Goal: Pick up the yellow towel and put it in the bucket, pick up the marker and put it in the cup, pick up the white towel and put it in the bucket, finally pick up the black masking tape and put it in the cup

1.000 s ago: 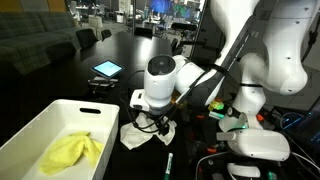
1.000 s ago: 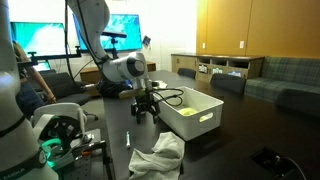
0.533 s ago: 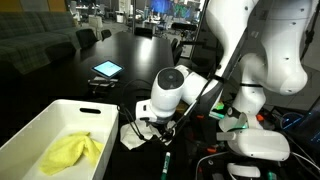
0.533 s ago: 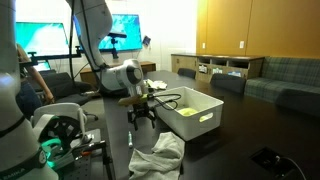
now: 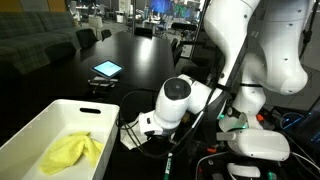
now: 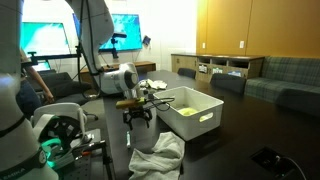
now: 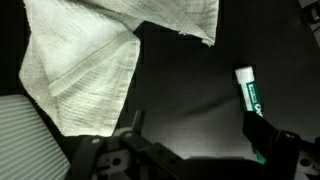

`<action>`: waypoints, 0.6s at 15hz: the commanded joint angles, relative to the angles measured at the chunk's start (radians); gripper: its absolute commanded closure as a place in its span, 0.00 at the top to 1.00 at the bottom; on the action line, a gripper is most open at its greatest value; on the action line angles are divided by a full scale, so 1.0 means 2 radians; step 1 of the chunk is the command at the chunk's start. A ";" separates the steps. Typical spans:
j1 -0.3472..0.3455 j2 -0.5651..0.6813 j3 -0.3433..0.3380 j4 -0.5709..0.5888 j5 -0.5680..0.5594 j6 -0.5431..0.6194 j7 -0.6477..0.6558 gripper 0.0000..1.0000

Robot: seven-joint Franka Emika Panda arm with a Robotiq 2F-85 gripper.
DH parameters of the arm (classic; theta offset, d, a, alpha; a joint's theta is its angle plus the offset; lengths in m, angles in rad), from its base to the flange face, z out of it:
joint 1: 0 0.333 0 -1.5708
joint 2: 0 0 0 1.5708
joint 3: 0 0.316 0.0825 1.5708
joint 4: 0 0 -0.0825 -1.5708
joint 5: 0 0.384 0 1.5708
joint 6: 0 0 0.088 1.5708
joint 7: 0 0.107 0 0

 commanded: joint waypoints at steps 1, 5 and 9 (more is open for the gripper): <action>0.015 0.008 -0.005 0.009 -0.013 0.003 0.007 1.00; 0.040 0.019 -0.017 0.011 -0.045 0.003 0.077 1.00; 0.058 0.034 -0.021 0.008 -0.072 0.006 0.120 1.00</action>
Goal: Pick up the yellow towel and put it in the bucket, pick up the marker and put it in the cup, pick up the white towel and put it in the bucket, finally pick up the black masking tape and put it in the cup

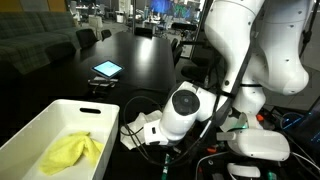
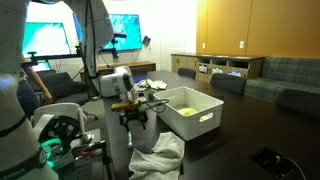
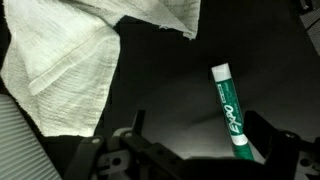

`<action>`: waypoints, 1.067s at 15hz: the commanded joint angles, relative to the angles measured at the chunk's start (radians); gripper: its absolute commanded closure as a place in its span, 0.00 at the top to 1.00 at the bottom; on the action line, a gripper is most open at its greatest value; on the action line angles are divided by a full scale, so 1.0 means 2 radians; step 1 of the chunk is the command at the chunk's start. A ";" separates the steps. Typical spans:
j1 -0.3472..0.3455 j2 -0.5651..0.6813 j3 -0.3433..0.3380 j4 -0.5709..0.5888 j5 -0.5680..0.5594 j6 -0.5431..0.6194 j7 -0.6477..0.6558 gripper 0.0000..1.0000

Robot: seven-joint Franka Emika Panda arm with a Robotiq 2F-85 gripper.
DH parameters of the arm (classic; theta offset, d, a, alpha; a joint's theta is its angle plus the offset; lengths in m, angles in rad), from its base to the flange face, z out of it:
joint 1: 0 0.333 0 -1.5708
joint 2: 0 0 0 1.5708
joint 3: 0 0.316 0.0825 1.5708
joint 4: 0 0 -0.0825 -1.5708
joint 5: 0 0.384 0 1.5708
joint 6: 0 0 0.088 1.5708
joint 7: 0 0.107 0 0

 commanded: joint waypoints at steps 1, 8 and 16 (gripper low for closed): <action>0.018 0.020 -0.008 0.007 -0.030 0.009 0.032 1.00; 0.031 0.051 -0.014 0.020 -0.073 0.011 0.029 1.00; 0.038 0.093 -0.026 0.051 -0.151 0.016 0.039 1.00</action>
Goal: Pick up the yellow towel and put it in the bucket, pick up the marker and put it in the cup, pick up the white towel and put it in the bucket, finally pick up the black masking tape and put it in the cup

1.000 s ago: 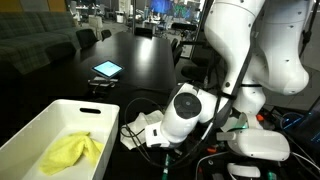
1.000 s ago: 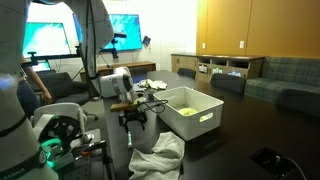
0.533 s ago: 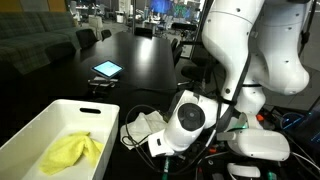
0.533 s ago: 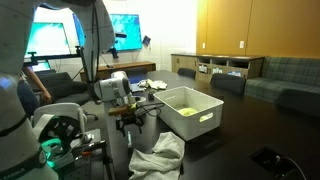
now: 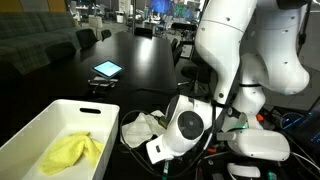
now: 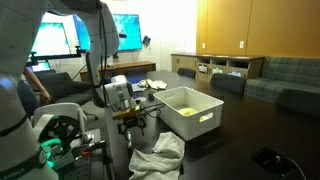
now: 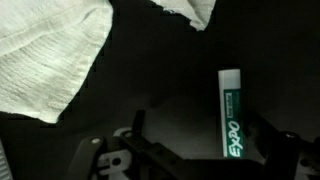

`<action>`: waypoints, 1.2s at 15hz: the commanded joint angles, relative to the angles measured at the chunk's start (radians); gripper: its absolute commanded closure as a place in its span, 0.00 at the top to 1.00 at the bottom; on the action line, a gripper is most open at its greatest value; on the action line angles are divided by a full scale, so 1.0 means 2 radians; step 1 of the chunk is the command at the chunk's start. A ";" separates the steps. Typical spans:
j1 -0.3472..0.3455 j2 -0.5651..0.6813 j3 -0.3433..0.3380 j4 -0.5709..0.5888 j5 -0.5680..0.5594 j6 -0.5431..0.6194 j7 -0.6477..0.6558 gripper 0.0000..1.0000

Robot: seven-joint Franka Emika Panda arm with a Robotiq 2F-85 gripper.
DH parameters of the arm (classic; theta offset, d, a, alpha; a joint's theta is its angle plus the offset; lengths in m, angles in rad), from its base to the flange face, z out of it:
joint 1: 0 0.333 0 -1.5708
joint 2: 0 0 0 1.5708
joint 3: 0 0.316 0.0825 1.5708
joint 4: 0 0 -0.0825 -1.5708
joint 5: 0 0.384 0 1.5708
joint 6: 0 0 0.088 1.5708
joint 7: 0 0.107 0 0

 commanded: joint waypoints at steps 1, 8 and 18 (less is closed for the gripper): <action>0.011 0.026 -0.010 0.020 -0.033 0.013 0.017 1.00; 0.009 0.038 -0.005 0.021 -0.040 0.010 0.022 1.00; -0.016 0.018 0.015 0.007 -0.032 -0.013 -0.010 1.00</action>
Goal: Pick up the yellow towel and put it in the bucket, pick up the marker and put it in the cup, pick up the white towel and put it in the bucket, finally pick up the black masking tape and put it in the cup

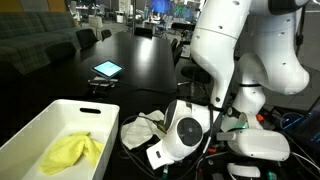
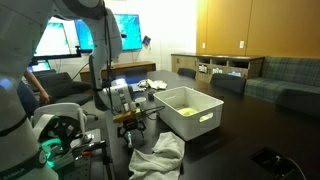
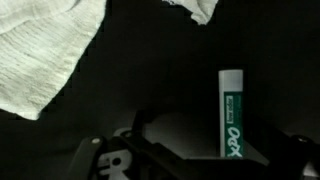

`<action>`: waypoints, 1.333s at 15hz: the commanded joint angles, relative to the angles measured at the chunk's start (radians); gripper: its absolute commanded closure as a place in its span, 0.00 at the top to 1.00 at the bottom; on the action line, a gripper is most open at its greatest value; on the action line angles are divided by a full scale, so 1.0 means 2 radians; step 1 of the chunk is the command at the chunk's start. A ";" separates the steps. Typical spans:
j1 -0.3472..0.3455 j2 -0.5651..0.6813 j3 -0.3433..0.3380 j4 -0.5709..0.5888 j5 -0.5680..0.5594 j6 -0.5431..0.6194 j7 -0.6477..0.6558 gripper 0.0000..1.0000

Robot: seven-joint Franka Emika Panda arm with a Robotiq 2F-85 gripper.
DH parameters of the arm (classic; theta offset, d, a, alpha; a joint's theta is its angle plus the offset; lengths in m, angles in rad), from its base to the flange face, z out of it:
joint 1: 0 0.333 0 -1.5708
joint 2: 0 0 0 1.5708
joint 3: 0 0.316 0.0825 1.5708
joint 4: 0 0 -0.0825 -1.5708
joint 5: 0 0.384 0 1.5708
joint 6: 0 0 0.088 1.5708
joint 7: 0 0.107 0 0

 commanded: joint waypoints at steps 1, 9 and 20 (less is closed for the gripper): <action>-0.014 -0.012 0.011 -0.010 -0.004 -0.012 -0.016 1.00; -0.025 -0.019 0.022 -0.010 0.001 -0.033 -0.039 1.00; -0.027 -0.019 0.027 -0.009 -0.002 -0.038 -0.046 0.36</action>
